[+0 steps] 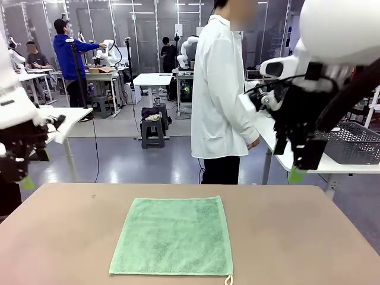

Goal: Fold the towels and place them in the basket.
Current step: When a person lays out a Towel with hook on the table, fold it in half twice.

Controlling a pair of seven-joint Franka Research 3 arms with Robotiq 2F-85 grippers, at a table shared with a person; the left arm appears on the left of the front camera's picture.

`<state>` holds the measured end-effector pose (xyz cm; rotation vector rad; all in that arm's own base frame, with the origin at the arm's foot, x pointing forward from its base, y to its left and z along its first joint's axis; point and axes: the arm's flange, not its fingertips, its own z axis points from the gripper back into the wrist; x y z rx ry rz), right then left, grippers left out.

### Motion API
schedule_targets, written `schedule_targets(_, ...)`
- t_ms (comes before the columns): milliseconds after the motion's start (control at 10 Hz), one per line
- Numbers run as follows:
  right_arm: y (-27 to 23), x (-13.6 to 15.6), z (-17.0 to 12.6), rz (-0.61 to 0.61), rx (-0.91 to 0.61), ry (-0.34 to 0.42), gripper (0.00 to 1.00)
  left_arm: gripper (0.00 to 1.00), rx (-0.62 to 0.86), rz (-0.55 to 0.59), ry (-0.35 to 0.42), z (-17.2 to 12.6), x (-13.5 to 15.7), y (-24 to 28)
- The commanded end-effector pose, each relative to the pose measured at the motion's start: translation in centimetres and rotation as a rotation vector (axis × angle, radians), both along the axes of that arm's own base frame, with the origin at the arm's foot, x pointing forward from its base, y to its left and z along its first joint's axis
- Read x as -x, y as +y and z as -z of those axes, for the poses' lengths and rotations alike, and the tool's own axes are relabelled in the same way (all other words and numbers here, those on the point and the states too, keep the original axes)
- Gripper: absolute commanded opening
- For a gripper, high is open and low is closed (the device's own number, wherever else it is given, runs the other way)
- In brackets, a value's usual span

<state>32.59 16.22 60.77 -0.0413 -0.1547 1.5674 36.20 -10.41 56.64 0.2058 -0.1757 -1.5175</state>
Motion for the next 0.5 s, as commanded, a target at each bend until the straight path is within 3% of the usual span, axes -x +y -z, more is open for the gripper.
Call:
schedule_targets(0, 2.0, 1.2, 4.2, 0.027, -0.076, -0.035, 1.00, 1.00, 0.035, -0.018, -0.020, 3.8, 0.6, -2.5)
schedule_targets(400, 5.7, 2.3, 12.4, 0.088, -0.068, -0.053, 1.00, 1.00, 0.054, -0.025, -0.001, 14.0, 1.5, -7.8)
